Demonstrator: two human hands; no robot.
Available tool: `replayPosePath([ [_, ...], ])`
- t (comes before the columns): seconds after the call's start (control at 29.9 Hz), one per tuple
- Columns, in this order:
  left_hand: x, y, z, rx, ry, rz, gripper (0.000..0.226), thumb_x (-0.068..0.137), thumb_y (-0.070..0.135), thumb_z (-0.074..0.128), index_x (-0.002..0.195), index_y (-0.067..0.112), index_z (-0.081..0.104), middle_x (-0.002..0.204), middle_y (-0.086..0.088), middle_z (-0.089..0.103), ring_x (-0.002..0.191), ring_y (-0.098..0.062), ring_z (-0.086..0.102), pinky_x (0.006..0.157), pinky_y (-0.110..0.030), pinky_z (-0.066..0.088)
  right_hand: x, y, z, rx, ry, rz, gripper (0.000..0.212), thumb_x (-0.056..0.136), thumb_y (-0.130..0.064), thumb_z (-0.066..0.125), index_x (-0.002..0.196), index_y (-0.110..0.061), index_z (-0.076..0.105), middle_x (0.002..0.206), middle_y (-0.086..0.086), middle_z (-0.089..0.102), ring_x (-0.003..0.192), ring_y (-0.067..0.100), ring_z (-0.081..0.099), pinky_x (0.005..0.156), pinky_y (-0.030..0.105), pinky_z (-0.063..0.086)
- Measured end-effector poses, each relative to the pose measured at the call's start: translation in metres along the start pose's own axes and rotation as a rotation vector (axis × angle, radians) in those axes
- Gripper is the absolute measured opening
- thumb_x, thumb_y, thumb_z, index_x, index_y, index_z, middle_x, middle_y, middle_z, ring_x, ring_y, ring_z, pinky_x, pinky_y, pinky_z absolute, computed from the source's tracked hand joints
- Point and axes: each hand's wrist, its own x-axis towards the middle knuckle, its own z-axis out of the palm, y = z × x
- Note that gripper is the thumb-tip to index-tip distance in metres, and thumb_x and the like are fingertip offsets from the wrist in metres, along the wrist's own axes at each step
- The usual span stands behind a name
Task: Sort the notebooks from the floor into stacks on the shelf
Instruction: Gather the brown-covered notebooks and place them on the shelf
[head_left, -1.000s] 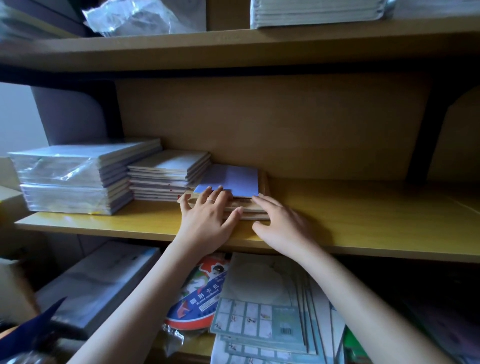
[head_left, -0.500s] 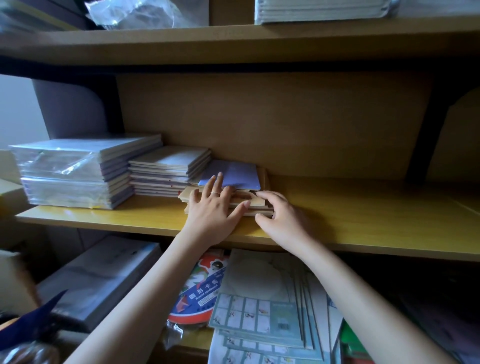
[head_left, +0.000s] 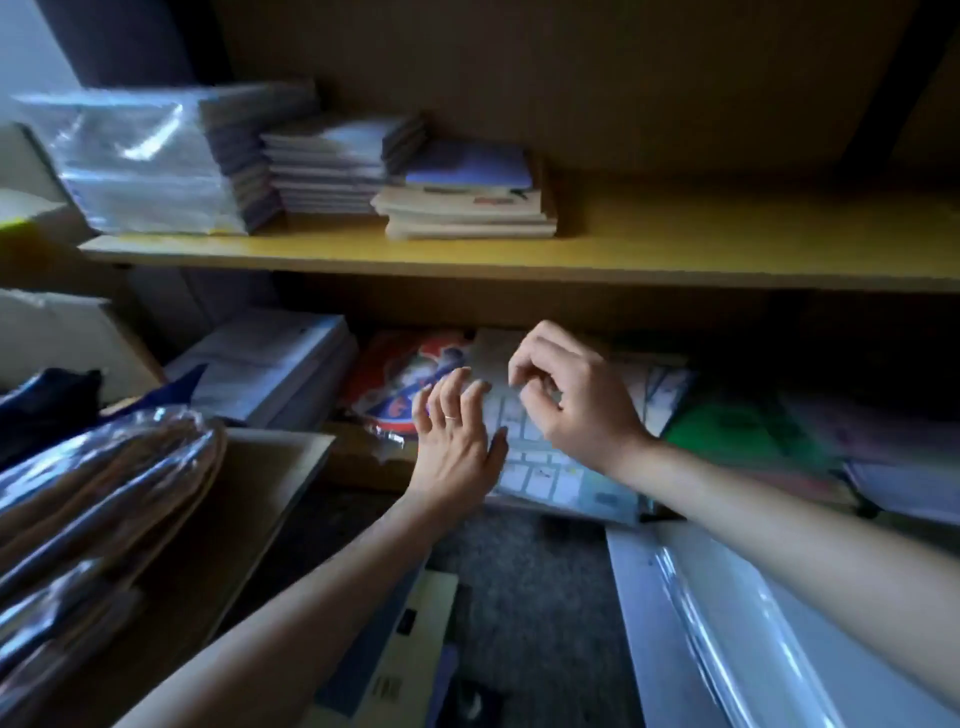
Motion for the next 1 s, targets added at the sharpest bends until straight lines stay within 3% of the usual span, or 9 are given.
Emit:
replayPosePath([
  [0.13, -0.088, -0.006, 0.014, -0.066, -0.289, -0.256, 0.062, 0.068, 0.029, 0.059, 0.123, 0.009, 0.039, 0.131, -0.021, 0.042, 0.121, -0.037, 0.038, 0.097, -0.043, 0.025, -0.076, -0.007, 0.018, 0.106, -0.254, 0.24, 0.019, 0.076, -0.005, 0.047, 0.075, -0.02, 0.058, 0.077, -0.014, 0.049, 0.064, 0.004, 0.048, 0.059, 0.025, 0.037],
  [0.33, -0.19, -0.016, 0.008, 0.119, -0.738, -0.601, 0.081, 0.081, 0.043, 0.065, 0.144, 0.011, 0.026, 0.152, -0.017, 0.019, 0.14, -0.035, 0.018, 0.109, -0.048, 0.017, -0.159, -0.011, 0.036, 0.358, -0.56, 0.742, 0.037, 0.083, 0.007, 0.048, 0.07, -0.026, 0.062, 0.073, -0.01, 0.062, 0.059, -0.007, 0.054, 0.06, 0.012, 0.038],
  [0.5, -0.226, -0.034, 0.011, 0.256, -0.759, -0.646, 0.066, 0.068, 0.028, 0.081, 0.119, -0.006, 0.056, 0.118, -0.037, 0.054, 0.102, -0.055, 0.055, 0.081, -0.064, 0.044, -0.194, -0.01, 0.046, 0.398, -0.678, 0.852, 0.044, 0.084, 0.01, 0.048, 0.071, -0.029, 0.062, 0.076, -0.012, 0.064, 0.067, -0.01, 0.057, 0.067, 0.009, 0.041],
  [0.6, -0.227, -0.035, 0.008, 0.42, -0.811, -0.531, 0.059, 0.067, 0.024, 0.08, 0.116, -0.001, 0.06, 0.11, -0.034, 0.059, 0.091, -0.049, 0.061, 0.072, -0.052, 0.051, -0.206, -0.012, 0.053, 0.411, -0.693, 0.881, 0.045, 0.084, 0.01, 0.048, 0.071, -0.031, 0.062, 0.076, -0.013, 0.064, 0.068, -0.007, 0.057, 0.071, 0.013, 0.043],
  [0.74, -0.202, -0.035, -0.001, 0.454, -0.921, -0.401, 0.055, 0.091, 0.021, 0.057, 0.137, 0.0, 0.035, 0.124, -0.03, 0.05, 0.104, -0.037, 0.06, 0.08, -0.038, 0.051, -0.21, -0.016, 0.057, 0.398, -0.732, 0.89, 0.044, 0.085, 0.007, 0.049, 0.071, -0.032, 0.062, 0.076, -0.013, 0.063, 0.074, 0.0, 0.058, 0.074, 0.02, 0.043],
  [0.84, -0.188, -0.026, -0.009, 0.583, -1.007, -0.241, 0.055, 0.066, 0.029, 0.081, 0.11, 0.0, 0.066, 0.067, -0.014, 0.068, 0.051, -0.017, 0.065, 0.043, -0.022, 0.045, -0.207, -0.024, 0.056, 0.392, -0.757, 0.88, 0.044, 0.085, 0.006, 0.049, 0.071, -0.034, 0.062, 0.072, -0.015, 0.063, 0.067, -0.009, 0.057, 0.067, 0.013, 0.041],
  [0.87, -0.187, -0.025, -0.01, 0.6, -1.1, -0.215, 0.055, 0.076, 0.026, 0.074, 0.121, -0.003, 0.059, 0.072, -0.014, 0.07, 0.057, -0.017, 0.067, 0.047, -0.023, 0.047, -0.205, -0.026, 0.055, 0.395, -0.756, 0.886, 0.044, 0.085, 0.005, 0.049, 0.071, -0.034, 0.062, 0.07, -0.015, 0.063, 0.063, -0.011, 0.056, 0.064, 0.012, 0.04],
  [0.94, -0.186, -0.029, -0.001, 0.59, -1.031, -0.106, 0.051, 0.098, 0.007, 0.037, 0.143, -0.009, 0.019, 0.107, -0.018, 0.066, 0.091, -0.025, 0.068, 0.07, -0.032, 0.052, -0.203, -0.03, 0.053, 0.41, -0.754, 0.905, 0.043, 0.086, 0.005, 0.049, 0.073, -0.033, 0.063, 0.069, -0.014, 0.063, 0.06, -0.012, 0.055, 0.062, 0.012, 0.039],
  [1.0, -0.169, -0.025, -0.005, 0.555, -0.976, -0.083, 0.052, 0.099, -0.001, 0.025, 0.146, -0.004, 0.004, 0.115, -0.014, 0.063, 0.1, -0.026, 0.064, 0.075, -0.033, 0.05, -0.201, -0.033, 0.051, 0.455, -0.748, 0.921, 0.041, 0.087, 0.007, 0.047, 0.075, -0.03, 0.062, 0.074, -0.012, 0.063, 0.06, -0.012, 0.055, 0.064, 0.011, 0.04],
])
